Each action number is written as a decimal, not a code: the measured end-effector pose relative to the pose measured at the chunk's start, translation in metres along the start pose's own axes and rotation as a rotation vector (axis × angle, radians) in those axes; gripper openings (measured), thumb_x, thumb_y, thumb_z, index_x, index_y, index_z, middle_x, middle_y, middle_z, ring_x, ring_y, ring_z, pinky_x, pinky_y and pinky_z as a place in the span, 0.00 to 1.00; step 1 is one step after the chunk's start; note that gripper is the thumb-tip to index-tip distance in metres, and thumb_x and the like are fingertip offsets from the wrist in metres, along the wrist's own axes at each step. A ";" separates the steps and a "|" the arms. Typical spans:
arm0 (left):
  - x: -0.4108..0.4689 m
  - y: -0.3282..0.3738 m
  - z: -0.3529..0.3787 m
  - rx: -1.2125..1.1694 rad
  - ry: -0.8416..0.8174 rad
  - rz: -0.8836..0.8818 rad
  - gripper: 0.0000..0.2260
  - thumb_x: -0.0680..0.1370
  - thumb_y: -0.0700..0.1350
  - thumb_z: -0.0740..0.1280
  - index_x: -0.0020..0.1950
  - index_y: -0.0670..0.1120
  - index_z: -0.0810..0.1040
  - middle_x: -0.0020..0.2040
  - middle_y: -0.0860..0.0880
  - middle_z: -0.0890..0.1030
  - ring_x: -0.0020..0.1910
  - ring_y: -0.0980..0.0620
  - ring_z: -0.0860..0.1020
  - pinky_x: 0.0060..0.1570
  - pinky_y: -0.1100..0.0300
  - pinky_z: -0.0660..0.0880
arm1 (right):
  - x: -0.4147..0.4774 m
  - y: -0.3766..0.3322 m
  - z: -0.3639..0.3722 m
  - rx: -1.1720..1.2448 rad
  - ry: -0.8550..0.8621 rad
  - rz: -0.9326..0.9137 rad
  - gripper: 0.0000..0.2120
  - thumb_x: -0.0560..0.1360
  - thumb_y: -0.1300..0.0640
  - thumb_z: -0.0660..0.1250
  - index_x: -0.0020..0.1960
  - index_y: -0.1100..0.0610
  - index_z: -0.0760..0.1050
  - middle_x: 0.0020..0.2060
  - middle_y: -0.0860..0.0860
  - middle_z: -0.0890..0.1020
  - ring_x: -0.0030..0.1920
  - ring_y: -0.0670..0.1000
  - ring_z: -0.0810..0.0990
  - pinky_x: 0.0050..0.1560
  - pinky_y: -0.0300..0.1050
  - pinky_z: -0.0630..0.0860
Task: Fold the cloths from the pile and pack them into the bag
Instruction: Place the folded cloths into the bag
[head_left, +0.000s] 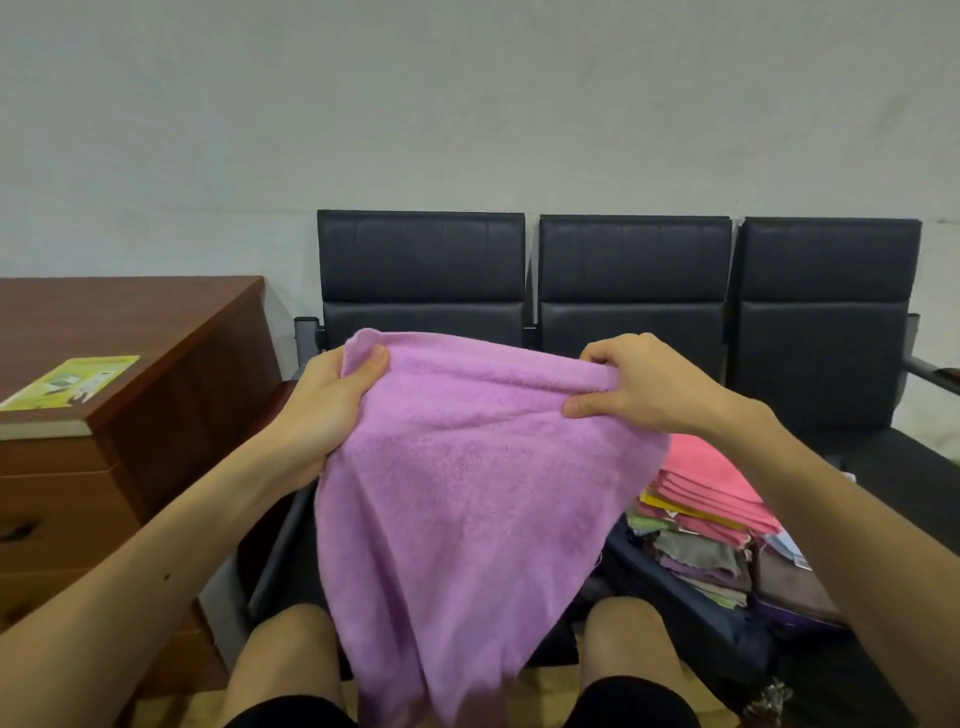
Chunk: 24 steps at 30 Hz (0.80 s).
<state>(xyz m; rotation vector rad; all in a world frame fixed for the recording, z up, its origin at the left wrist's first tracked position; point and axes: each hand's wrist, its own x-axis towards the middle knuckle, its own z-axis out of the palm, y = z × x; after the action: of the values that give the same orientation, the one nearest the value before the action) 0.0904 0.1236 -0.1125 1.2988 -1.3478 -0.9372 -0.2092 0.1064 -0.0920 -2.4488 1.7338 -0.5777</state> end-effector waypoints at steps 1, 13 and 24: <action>0.000 -0.003 -0.002 0.008 0.004 -0.004 0.14 0.83 0.55 0.59 0.60 0.49 0.78 0.53 0.49 0.81 0.52 0.51 0.80 0.45 0.61 0.75 | -0.002 0.002 0.000 -0.046 0.002 0.012 0.13 0.69 0.39 0.75 0.41 0.46 0.77 0.40 0.45 0.82 0.42 0.51 0.79 0.45 0.50 0.76; 0.000 -0.044 -0.030 0.035 -0.085 -0.036 0.22 0.81 0.57 0.56 0.51 0.42 0.82 0.45 0.44 0.84 0.45 0.48 0.84 0.47 0.58 0.78 | -0.023 0.020 0.003 0.229 0.026 0.060 0.08 0.76 0.49 0.71 0.42 0.52 0.82 0.40 0.45 0.83 0.44 0.45 0.80 0.48 0.44 0.76; 0.009 -0.077 -0.025 -0.113 0.043 -0.150 0.12 0.83 0.50 0.62 0.56 0.45 0.81 0.51 0.45 0.84 0.47 0.49 0.83 0.44 0.57 0.78 | -0.029 -0.001 0.023 0.686 -0.195 0.277 0.18 0.80 0.53 0.65 0.44 0.68 0.81 0.34 0.53 0.82 0.32 0.44 0.79 0.36 0.36 0.76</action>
<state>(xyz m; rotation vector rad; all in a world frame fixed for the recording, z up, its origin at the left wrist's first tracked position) 0.1321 0.1076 -0.1812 1.3396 -1.1604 -1.0668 -0.2082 0.1306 -0.1208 -1.7049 1.4421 -0.7195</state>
